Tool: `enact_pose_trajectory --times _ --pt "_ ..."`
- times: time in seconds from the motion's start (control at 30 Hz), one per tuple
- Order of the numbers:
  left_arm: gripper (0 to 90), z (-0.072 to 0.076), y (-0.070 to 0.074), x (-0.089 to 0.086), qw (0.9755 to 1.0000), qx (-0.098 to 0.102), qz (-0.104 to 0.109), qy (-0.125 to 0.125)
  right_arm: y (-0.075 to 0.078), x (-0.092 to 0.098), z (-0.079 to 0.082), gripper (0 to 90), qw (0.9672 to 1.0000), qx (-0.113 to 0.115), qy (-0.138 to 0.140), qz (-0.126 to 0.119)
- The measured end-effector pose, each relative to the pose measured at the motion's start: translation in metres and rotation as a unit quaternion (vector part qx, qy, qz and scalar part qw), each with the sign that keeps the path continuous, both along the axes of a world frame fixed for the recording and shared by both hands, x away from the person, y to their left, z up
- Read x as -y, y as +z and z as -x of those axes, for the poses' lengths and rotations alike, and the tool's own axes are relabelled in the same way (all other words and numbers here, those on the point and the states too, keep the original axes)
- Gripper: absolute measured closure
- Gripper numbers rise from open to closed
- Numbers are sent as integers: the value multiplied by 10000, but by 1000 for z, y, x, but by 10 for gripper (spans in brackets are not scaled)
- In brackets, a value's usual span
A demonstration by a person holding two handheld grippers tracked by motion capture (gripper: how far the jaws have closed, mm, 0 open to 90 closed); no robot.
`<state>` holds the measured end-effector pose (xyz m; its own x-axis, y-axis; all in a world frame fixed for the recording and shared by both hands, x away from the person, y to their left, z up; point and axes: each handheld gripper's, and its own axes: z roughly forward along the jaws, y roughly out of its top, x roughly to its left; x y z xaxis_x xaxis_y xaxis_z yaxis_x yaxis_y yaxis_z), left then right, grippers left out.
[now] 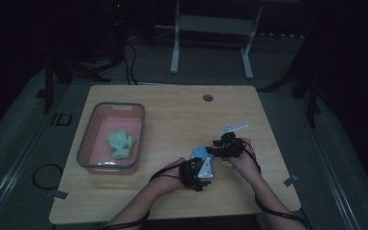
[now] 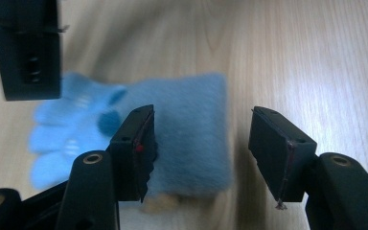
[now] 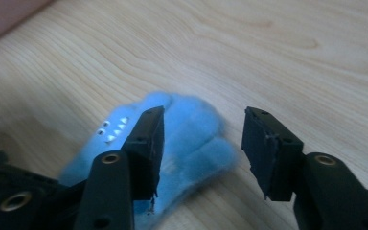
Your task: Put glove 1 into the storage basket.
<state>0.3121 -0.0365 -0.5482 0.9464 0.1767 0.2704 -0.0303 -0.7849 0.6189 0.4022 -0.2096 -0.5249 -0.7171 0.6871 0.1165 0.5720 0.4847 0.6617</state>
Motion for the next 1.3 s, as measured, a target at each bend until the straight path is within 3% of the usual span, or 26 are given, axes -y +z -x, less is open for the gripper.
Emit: enact_pose_trajectory --times 0.1,0.17,0.33,0.53,0.63,0.67,0.77,0.87,1.1,1.3 --pt "489 -2 -1 1 10000 57 -12 41 -8 0 -2 467 9999 -121 -11 38" --pt "578 -3 0 2 9999 133 -82 72 -13 -2 -2 445 9998 -175 8 90" --pt "694 -5 3 0 9999 16 -77 98 -20 -5 0 406 9996 -235 58 170" --pt "741 -9 2 -4 9998 -161 60 100 -23 -6 0 369 9995 -190 75 241" --pt "747 -10 2 -6 9996 -230 95 103 -22 -7 1 447 9994 -250 159 203" --pt "750 -10 2 -6 9996 -232 88 101 -22 -8 1 532 9992 -260 224 201" --pt "755 -11 3 -6 9997 -234 49 89 -21 -10 2 650 9983 -415 387 130" --pt "758 -11 4 -6 9996 -278 9 107 -20 -13 1 717 9974 -517 469 154" --pt "766 -14 13 -13 9990 -398 84 171 -20 -14 0 770 9975 -606 348 -118" --pt "768 -14 23 -15 9994 -309 -36 124 -10 -16 1 787 9979 -491 369 -192"
